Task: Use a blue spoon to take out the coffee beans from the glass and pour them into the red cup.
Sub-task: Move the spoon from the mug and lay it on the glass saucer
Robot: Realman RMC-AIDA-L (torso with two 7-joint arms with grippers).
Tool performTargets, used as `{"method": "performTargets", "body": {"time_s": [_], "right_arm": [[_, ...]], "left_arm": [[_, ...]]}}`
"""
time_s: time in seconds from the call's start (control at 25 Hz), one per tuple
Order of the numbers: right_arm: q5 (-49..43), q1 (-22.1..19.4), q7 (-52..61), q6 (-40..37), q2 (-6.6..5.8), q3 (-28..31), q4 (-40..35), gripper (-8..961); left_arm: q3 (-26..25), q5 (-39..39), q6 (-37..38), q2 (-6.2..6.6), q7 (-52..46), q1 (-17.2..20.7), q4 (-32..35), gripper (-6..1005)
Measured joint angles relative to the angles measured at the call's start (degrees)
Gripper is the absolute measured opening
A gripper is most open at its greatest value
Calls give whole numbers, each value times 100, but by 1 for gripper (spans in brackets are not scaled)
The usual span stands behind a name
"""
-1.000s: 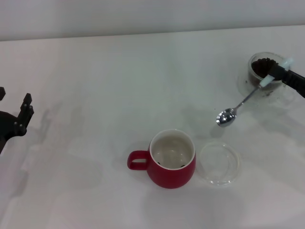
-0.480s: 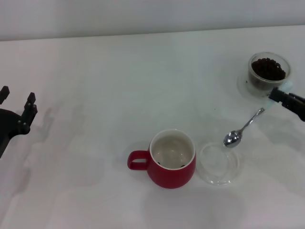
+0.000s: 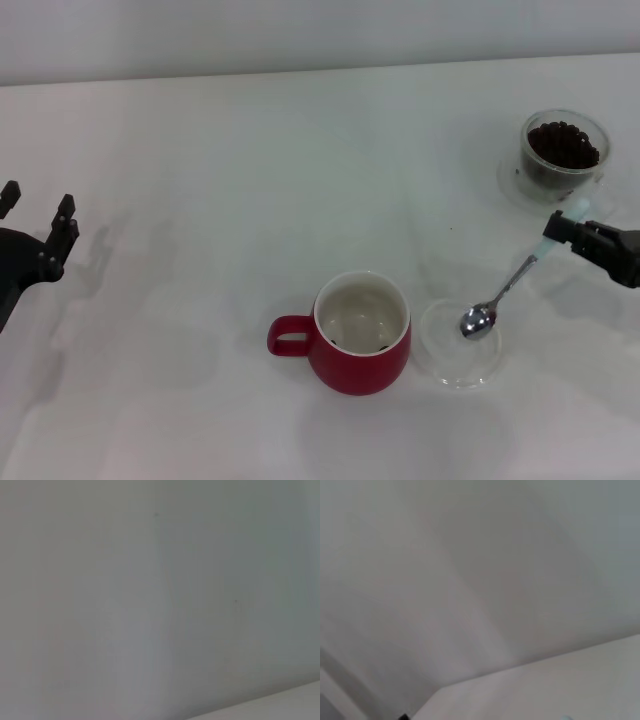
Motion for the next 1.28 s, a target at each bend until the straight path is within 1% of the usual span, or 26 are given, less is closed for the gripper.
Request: {"method": "performTargets", "body": {"time_s": [0.48,0.84,1.28], "right_arm": [[-333,21,-256,-36,55,-4,0,143],[-475,58,-259,-147,67,-5,0,143],[-577,116,-219,-175,110,-7,6,152]], "left_arm": [[-1,11,-50,0,2,-45,14,608],[15,16,-50,0,2,-54,17,607],[36,16,-48,0,2,-43,16,607]]}}
